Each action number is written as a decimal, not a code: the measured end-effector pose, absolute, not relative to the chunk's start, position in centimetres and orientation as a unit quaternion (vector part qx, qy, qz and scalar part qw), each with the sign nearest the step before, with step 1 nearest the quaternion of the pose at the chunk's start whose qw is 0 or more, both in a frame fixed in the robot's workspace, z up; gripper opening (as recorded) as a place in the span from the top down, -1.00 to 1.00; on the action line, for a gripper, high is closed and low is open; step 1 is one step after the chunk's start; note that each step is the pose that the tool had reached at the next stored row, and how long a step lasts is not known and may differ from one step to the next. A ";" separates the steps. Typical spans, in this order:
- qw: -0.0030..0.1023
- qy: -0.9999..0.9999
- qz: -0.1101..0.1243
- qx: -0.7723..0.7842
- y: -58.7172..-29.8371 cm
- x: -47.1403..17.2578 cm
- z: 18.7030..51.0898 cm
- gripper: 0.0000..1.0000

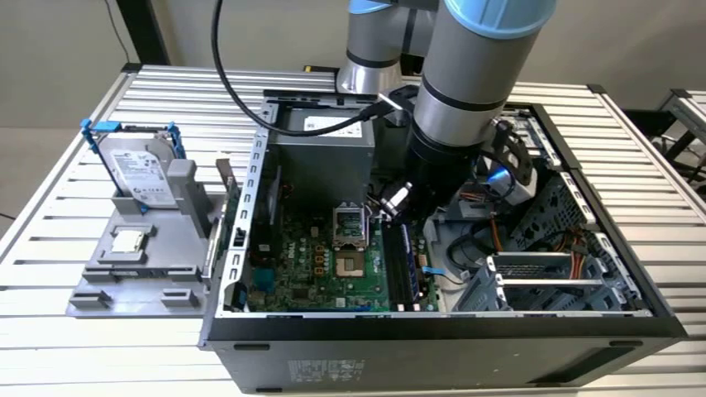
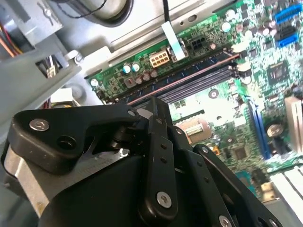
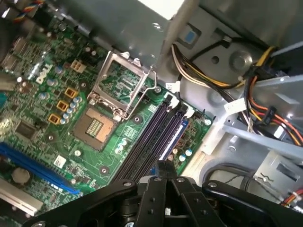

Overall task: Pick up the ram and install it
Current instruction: 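Press down the ram until it locks into place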

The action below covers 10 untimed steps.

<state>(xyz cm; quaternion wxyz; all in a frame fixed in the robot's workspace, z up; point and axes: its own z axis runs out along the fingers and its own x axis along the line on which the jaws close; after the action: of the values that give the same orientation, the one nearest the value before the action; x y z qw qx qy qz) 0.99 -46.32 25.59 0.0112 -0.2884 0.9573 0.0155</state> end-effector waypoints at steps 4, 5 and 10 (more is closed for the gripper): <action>0.011 0.946 0.016 -0.323 -46.3 1.0 25.6 1.00; 0.011 0.943 0.016 -0.331 -46.3 1.0 25.6 1.00; 0.010 0.928 0.016 -0.371 -46.3 1.0 25.6 1.00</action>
<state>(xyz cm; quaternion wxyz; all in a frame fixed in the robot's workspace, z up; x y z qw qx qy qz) 0.99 -46.32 25.59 0.0099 -0.3712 0.9284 0.0164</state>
